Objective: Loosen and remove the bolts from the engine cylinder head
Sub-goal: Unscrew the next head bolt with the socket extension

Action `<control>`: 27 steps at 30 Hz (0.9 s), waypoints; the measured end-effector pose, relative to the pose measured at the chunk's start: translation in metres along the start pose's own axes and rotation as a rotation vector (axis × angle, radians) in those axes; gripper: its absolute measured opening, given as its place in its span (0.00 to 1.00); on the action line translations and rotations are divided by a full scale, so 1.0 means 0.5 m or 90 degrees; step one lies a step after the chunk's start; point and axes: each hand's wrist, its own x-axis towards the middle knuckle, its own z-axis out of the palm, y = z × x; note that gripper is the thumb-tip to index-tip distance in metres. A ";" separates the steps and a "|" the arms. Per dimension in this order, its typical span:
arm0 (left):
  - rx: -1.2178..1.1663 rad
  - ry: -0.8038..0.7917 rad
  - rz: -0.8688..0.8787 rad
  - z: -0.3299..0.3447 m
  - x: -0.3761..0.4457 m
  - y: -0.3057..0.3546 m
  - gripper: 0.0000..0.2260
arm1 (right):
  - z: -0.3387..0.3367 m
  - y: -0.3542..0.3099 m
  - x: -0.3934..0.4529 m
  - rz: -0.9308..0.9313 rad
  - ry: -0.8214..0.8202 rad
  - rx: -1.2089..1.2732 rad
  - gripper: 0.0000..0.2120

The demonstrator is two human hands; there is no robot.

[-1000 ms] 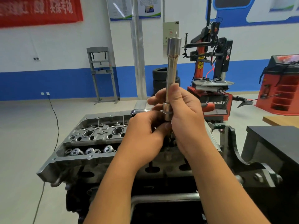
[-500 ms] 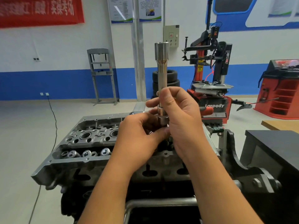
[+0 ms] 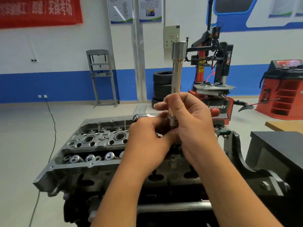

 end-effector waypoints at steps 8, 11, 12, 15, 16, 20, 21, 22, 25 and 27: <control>-0.035 -0.039 -0.008 -0.004 0.008 -0.009 0.08 | -0.003 0.006 0.000 -0.017 0.053 0.024 0.11; -0.077 -0.055 -0.021 -0.008 0.014 -0.018 0.08 | -0.010 0.011 0.001 -0.027 0.072 0.038 0.16; -0.095 -0.063 -0.027 -0.010 0.016 -0.022 0.09 | -0.010 0.010 0.004 -0.026 0.073 0.042 0.17; -0.141 -0.066 -0.038 -0.016 0.021 -0.026 0.08 | -0.009 0.008 0.010 0.001 0.048 0.061 0.15; -0.159 -0.065 -0.045 -0.017 0.020 -0.026 0.07 | -0.007 0.008 0.011 0.009 0.032 0.052 0.14; -0.180 -0.071 -0.055 -0.022 0.018 -0.028 0.10 | 0.000 0.010 0.011 0.028 -0.022 -0.009 0.13; -0.164 -0.058 -0.047 -0.021 0.017 -0.027 0.10 | 0.000 0.010 0.010 0.036 -0.025 -0.002 0.13; -0.148 -0.040 -0.036 -0.018 0.016 -0.027 0.10 | -0.001 0.008 0.008 0.042 -0.018 0.015 0.13; -0.119 0.017 -0.018 -0.008 0.012 -0.024 0.08 | -0.006 0.003 0.003 0.049 0.009 0.070 0.17; -0.086 0.014 -0.013 -0.008 0.009 -0.025 0.08 | -0.007 0.002 0.000 0.044 0.013 0.074 0.18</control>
